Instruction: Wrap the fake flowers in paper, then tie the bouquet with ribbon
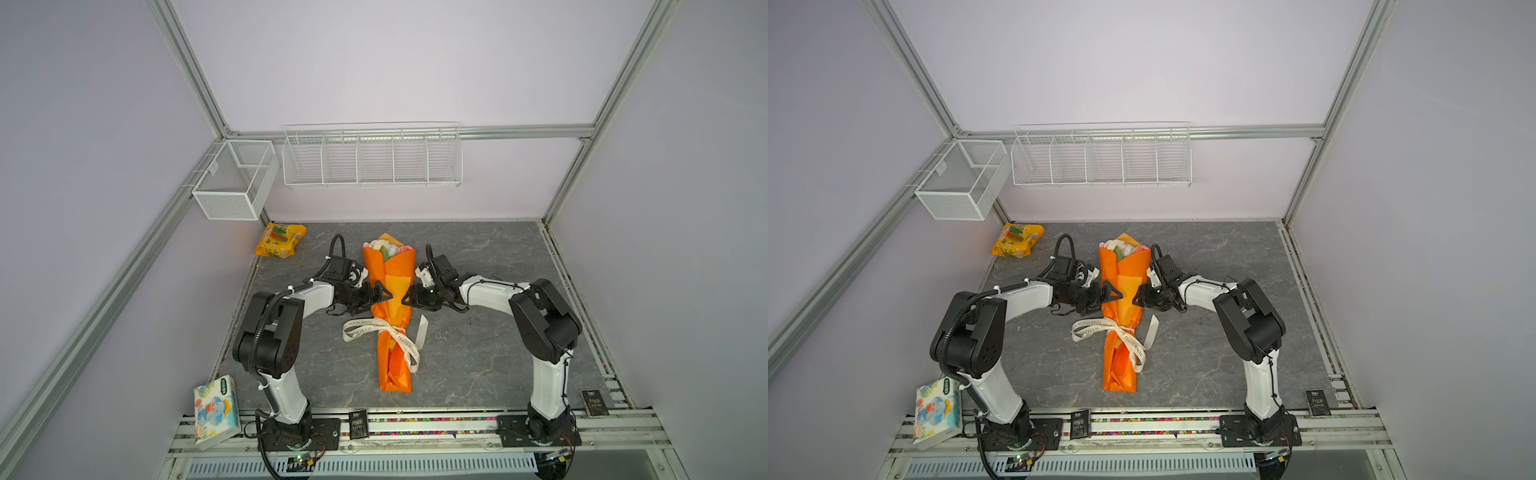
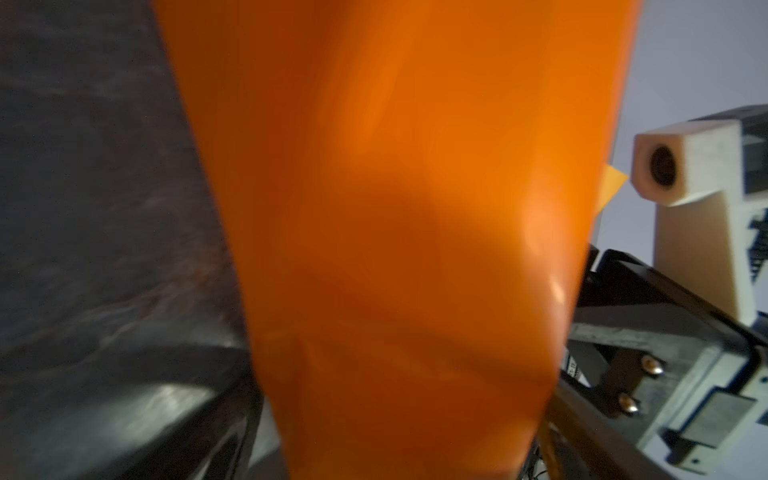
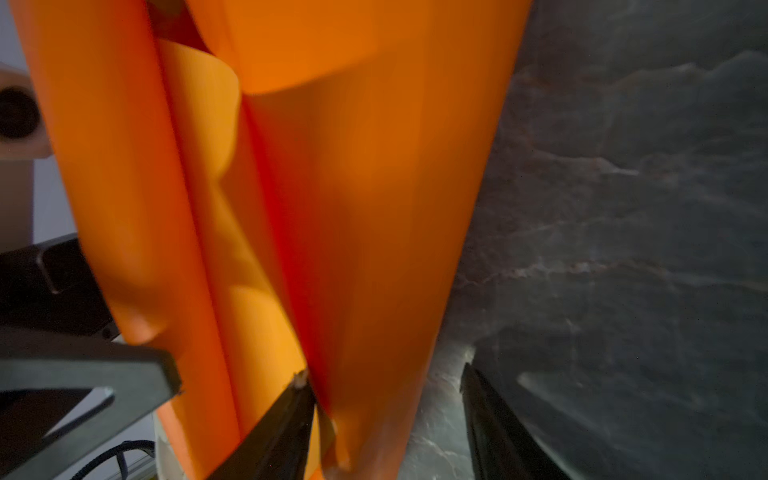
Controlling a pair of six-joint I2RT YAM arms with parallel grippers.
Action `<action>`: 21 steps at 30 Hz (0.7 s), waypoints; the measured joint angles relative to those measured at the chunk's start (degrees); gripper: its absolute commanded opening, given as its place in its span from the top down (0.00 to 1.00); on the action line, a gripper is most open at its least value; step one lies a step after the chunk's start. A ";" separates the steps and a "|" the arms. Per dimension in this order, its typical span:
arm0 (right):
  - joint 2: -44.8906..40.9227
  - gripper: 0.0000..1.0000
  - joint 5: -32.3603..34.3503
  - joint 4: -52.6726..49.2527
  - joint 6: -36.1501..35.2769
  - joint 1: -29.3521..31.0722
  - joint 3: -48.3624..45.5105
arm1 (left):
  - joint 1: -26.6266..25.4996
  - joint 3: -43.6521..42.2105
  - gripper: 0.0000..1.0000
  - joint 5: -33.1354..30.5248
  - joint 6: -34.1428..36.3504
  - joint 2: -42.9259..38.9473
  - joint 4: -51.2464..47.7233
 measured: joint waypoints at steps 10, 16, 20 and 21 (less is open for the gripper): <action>0.13 0.45 -0.22 0.42 -0.37 -5.84 -0.57 | -5.27 7.37 0.00 3.30 -5.46 8.55 8.26; -6.58 0.34 8.41 -6.32 -5.31 -7.45 -0.98 | -5.27 8.04 0.01 -2.73 -3.80 5.09 3.65; -19.37 0.29 21.75 -11.32 -11.50 -7.56 -1.57 | -5.14 6.67 0.01 -10.47 -0.04 -5.20 -0.70; -23.61 0.28 26.29 -11.39 -13.42 -7.58 -2.27 | -5.01 5.79 0.01 -12.83 0.92 -8.87 -1.25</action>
